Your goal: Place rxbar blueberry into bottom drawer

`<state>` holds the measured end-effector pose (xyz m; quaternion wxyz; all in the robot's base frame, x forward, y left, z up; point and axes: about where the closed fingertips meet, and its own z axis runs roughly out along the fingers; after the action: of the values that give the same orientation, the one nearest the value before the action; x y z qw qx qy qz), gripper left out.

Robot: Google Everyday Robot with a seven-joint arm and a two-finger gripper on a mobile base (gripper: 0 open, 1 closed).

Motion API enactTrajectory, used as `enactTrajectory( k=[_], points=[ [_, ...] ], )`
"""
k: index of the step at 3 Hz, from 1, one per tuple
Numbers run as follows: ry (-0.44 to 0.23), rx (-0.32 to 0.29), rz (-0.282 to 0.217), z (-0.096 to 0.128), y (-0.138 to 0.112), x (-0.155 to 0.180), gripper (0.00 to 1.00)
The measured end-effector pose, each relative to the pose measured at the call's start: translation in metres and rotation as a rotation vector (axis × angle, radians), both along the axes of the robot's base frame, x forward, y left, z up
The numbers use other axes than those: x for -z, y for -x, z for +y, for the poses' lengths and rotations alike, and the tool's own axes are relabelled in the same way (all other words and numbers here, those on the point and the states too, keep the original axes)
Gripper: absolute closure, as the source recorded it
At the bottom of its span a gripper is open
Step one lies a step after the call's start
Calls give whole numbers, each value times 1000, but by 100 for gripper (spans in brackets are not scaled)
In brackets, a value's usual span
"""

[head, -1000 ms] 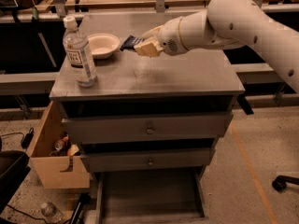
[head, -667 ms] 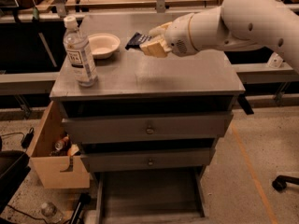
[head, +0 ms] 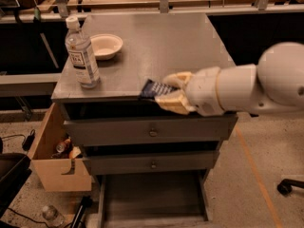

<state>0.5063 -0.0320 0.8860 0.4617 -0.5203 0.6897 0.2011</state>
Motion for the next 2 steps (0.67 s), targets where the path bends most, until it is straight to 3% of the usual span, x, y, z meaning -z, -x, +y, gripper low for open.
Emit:
enactTrajectory(
  k=[1, 2],
  points=[
    [-19, -2, 91, -50, 55, 65, 100],
    [-65, 17, 204, -91, 84, 123, 100]
  ],
)
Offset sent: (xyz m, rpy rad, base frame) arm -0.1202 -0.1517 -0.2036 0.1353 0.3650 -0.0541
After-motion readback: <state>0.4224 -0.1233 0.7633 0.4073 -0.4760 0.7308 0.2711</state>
